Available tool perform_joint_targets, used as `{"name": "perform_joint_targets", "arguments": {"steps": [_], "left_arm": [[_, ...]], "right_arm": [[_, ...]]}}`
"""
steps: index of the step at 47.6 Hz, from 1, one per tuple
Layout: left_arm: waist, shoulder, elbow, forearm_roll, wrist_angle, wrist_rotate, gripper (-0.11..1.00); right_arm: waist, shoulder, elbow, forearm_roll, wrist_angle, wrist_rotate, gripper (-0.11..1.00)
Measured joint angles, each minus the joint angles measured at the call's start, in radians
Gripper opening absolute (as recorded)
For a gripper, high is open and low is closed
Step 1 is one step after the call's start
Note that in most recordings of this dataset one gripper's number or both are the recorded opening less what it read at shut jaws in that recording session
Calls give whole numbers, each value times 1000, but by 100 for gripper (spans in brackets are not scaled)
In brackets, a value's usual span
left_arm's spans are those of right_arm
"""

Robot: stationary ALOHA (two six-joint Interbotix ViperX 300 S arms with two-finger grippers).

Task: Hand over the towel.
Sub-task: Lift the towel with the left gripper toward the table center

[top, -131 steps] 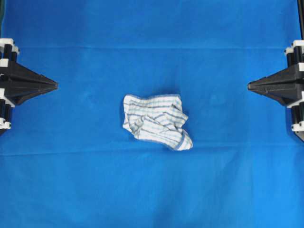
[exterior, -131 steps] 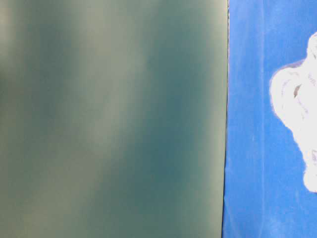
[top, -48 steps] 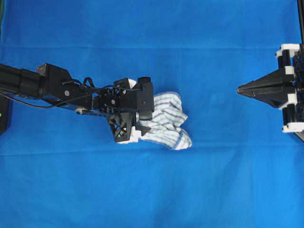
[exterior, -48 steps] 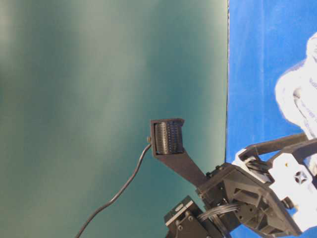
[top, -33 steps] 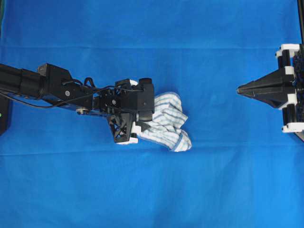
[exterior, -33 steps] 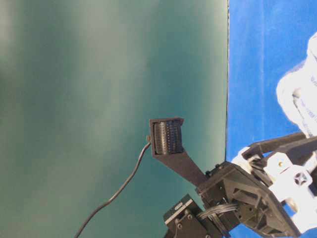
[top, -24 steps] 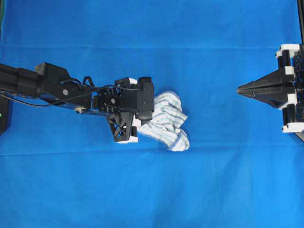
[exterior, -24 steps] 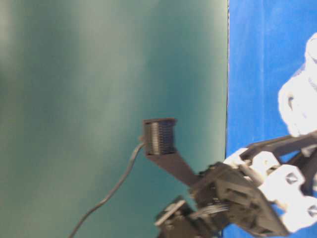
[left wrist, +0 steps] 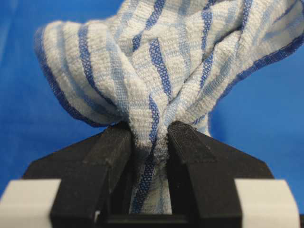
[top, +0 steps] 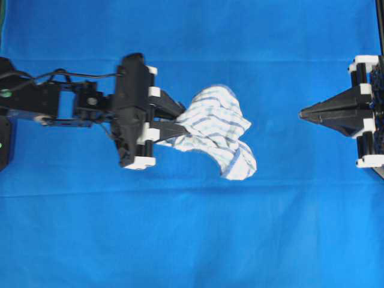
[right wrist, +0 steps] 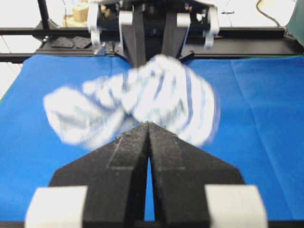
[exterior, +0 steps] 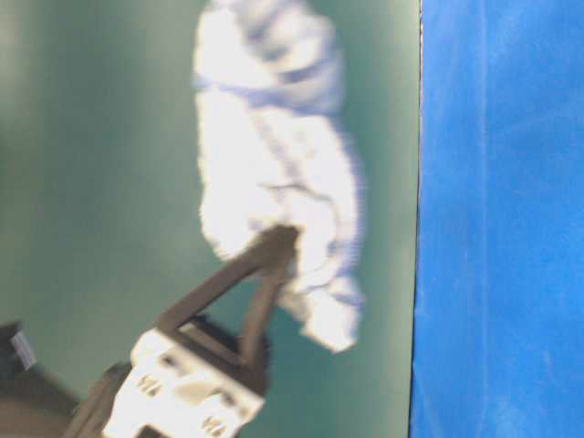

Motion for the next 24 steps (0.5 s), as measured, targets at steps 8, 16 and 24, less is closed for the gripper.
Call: {"name": "perform_joint_targets", "arguments": {"steps": [8, 16, 24], "left_arm": [[-5, -92, 60, 0, -83, 0, 13], [-5, -140, 101, 0, -144, 0, 13], [-5, -143, 103, 0, -147, -2, 13]], "right_arm": [[0, -2, 0, 0, -9, 0, 0], [0, 0, 0, 0, -12, 0, 0], [0, 3, 0, 0, -12, 0, 0]]}}
